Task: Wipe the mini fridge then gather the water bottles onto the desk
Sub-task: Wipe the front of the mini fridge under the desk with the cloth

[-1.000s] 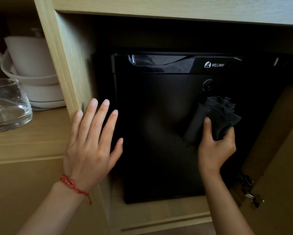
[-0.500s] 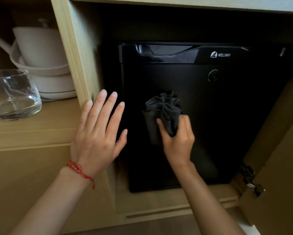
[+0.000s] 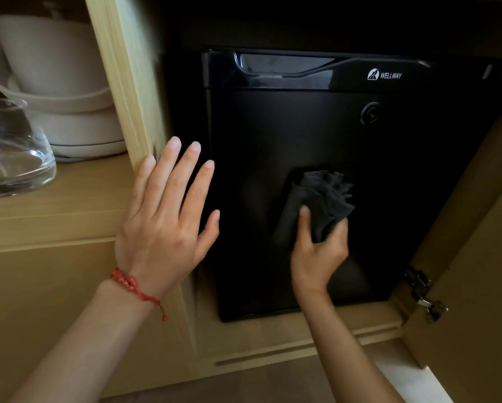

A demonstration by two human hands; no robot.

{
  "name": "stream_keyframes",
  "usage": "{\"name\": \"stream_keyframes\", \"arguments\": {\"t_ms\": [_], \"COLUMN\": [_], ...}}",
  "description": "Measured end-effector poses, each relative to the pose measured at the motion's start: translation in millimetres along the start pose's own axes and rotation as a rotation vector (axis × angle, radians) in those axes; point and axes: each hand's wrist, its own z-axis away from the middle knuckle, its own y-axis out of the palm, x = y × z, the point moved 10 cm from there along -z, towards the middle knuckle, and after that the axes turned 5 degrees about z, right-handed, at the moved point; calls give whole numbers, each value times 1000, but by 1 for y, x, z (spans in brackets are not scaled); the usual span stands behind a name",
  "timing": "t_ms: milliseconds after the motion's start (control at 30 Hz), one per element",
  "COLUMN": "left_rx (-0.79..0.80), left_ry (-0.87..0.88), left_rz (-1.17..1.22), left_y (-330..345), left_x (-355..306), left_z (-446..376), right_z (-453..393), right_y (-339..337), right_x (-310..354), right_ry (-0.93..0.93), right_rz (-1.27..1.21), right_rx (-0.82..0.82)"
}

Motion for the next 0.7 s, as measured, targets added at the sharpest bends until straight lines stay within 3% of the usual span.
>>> {"name": "stream_keyframes", "arguments": {"t_ms": [133, 200, 267, 400, 533, 700], "left_rx": [4, 14, 23, 34, 40, 53], "left_ry": [-2, 10, 24, 46, 53, 41], "left_rz": [5, -7, -20, -27, -26, -29], "left_y": [0, 1, 1, 2, 2, 1], "left_x": [-1, -1, -2, -2, -2, -4], "left_z": [0, 1, 2, 4, 5, 4], "right_z": [39, 48, 42, 22, -2, -23], "right_y": [37, 50, 50, 28, -8, -38], "right_x": [36, 39, 35, 21, -12, -53], "right_ry": [-276, -324, -334, -321, -214, -67], "right_rz": [-27, -48, -35, 9, 140, 217], "right_rx": [242, 370, 400, 310, 167, 109]}}
